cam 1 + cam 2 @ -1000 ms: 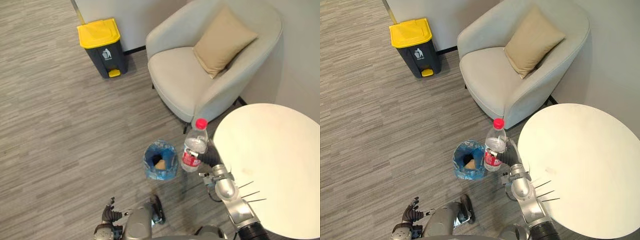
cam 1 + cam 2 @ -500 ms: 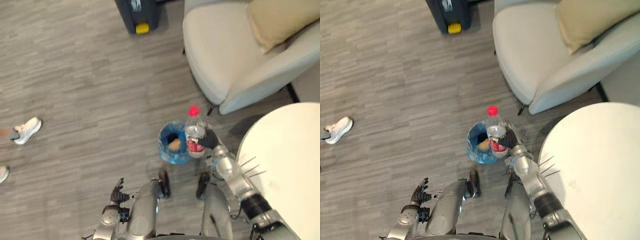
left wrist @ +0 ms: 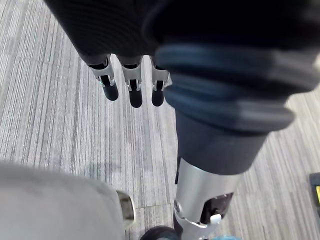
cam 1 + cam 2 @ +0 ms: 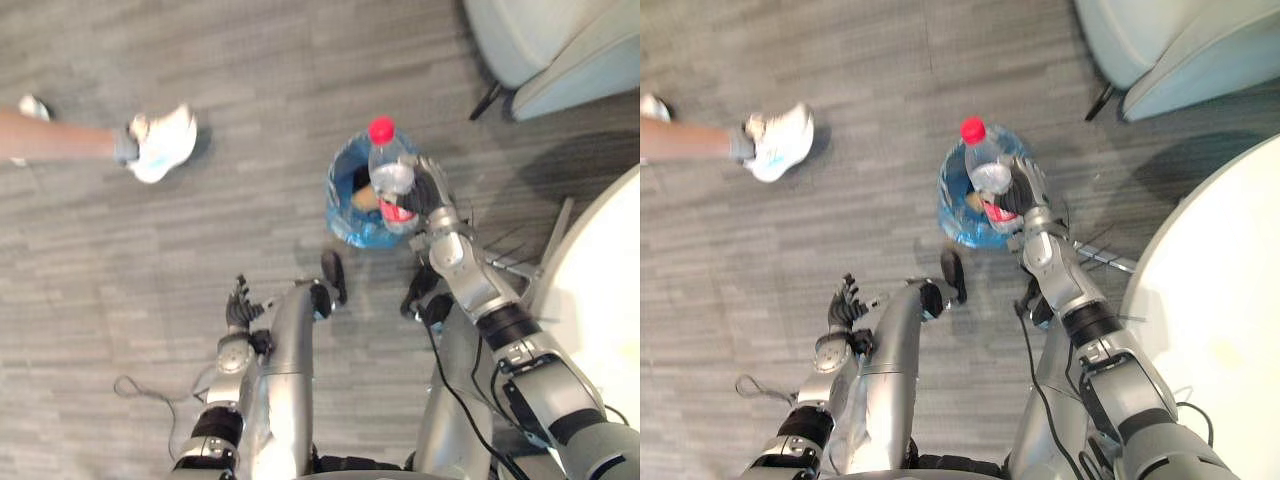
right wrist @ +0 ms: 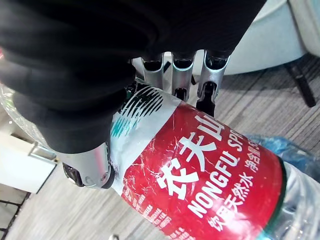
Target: Gather rubbish on tea table into small bin, then transfer packed bag to large trash can.
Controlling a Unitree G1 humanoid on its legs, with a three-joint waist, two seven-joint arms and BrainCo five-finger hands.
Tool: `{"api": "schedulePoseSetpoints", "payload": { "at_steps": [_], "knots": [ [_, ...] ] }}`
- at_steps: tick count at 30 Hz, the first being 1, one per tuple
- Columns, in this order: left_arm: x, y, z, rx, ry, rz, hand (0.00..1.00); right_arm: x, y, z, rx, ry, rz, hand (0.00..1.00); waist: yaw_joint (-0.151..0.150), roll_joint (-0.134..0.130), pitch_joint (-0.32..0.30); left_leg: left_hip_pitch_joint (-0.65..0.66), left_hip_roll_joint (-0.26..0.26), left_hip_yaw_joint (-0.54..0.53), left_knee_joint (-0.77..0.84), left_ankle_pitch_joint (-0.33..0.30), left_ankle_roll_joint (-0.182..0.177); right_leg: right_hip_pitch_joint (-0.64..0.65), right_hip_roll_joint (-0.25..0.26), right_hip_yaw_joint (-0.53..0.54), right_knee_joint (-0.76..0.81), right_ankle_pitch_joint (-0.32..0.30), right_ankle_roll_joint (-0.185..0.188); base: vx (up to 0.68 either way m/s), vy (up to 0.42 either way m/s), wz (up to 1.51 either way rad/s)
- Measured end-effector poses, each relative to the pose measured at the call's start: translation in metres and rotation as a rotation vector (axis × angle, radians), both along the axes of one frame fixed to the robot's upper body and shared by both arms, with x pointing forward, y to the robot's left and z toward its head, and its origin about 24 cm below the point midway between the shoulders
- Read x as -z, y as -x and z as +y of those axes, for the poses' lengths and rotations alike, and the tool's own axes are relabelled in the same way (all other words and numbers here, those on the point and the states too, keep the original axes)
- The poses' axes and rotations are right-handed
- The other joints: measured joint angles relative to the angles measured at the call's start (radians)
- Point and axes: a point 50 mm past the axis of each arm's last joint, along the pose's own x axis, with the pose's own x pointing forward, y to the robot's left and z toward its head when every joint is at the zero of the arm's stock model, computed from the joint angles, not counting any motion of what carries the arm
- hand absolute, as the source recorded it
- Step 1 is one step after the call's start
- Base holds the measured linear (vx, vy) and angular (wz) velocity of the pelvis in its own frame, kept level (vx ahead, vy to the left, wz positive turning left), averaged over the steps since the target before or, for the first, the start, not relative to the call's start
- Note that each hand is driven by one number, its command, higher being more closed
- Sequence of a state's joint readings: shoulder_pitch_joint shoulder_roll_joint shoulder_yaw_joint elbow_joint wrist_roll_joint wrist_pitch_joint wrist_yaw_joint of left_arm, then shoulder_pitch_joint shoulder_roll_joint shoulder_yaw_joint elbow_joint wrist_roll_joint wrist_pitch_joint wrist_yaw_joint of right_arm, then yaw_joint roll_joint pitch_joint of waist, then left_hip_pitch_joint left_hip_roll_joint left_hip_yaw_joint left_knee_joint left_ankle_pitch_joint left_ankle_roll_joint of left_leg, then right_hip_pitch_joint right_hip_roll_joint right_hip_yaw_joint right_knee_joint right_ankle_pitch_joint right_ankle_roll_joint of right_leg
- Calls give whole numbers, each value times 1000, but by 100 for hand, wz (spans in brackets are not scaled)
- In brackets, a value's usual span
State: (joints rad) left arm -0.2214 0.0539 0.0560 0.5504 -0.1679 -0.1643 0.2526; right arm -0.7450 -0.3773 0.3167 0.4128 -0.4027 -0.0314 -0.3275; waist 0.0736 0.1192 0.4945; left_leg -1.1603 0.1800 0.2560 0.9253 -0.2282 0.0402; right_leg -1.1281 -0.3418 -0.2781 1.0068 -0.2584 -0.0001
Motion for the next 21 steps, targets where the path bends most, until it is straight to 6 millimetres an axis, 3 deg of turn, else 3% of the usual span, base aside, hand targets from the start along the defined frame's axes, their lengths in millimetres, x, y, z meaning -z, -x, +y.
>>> {"api": "schedulePoseSetpoints", "payload": {
  "at_steps": [4,5,14,21],
  "knots": [
    [-25,-8,4,-49,38,-124,0,-21,-4,3,17,-21,-66,100,25,-2,26,-92,24,16,35,28,4,-98,-13,3,51,-3,-11,-121,-19,11],
    [-29,-9,6,-57,42,-142,0,-26,-4,6,18,-32,-89,0,24,-2,26,-114,24,15,36,38,19,-119,-15,1,57,-3,-13,-124,24,8],
    [-44,-15,2,-52,61,-206,0,-38,-8,3,72,-134,-128,0,20,-7,29,-159,25,14,41,52,27,-164,-23,-2,74,0,-17,-86,31,3],
    [-45,-16,2,-49,57,-209,0,-40,-6,8,66,-145,-152,0,-3,-18,30,-156,29,14,38,54,25,-162,-19,-2,71,1,-18,-81,34,-1]
  ]
}}
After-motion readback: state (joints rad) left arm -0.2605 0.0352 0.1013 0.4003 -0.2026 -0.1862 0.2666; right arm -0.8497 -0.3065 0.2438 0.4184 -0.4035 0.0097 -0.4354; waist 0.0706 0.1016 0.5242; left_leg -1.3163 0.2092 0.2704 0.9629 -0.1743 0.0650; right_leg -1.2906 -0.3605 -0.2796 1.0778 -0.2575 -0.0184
